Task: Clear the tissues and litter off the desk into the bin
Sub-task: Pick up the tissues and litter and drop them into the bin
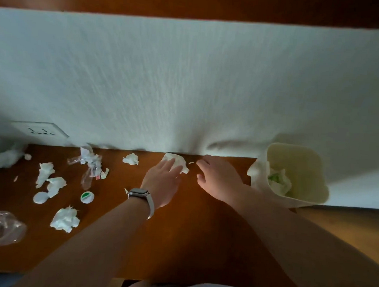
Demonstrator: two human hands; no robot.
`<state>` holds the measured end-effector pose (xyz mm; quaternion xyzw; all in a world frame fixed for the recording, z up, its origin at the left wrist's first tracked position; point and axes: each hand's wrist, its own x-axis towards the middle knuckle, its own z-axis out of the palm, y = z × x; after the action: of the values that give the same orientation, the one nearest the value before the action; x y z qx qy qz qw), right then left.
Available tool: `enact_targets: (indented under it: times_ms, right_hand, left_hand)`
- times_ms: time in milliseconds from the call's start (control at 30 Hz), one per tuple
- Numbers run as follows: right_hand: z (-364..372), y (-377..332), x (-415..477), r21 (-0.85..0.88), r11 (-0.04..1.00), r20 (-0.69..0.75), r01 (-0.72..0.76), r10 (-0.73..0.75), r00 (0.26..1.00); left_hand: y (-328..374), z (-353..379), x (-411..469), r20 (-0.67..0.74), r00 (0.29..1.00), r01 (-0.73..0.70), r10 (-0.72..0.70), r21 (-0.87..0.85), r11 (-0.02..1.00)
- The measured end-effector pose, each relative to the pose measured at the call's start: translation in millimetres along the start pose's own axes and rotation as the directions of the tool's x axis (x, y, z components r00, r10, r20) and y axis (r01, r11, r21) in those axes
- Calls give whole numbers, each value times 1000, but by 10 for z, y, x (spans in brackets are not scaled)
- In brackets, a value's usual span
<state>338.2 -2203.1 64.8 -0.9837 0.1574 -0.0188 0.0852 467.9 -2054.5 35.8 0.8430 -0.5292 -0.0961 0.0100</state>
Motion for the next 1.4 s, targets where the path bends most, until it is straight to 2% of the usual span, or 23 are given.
enact_targets:
  times_ms: [100, 267, 467, 667, 900, 967, 1067, 1133, 1400]
  right_hand:
    - [224, 55, 157, -19, 999, 27, -42, 42, 999]
    - [503, 60, 345, -13, 997, -7, -81, 81, 997]
    - [671, 17, 471, 98, 989, -86, -108, 117, 989]
    - [649, -82, 291, 103, 989, -36, -110, 114, 993]
    - [17, -209, -243, 200, 953, 12, -227, 229, 973]
    - [-280, -185, -389, 212, 954, -23, -214, 224, 974]
    - [-734, -77, -613, 124, 985, -89, -124, 136, 987]
    - [-976, 40, -781, 109, 986, -166, -123, 141, 976]
    - [-1271, 729, -1444, 182, 891, -221, -416, 449, 866]
  left_hand:
    - [-81, 97, -36, -28, 1000, 4, -6, -80, 997]
    - [-188, 215, -121, -159, 987, -39, 24, -87, 995]
    - [-222, 308, -177, -235, 971, -5, -37, -175, 985]
    - [-127, 285, -369, -231, 967, 40, -105, -273, 961]
    - [122, -222, -590, -245, 961, 29, -127, -367, 930]
    - [242, -417, -576, -271, 955, 3, -118, -391, 920]
    - [462, -694, -442, -319, 945, -60, -73, -388, 920]
    - [635, -851, -326, -334, 943, -119, -14, -373, 920]
    - [1552, -1215, 111, -314, 938, -269, 147, -392, 880]
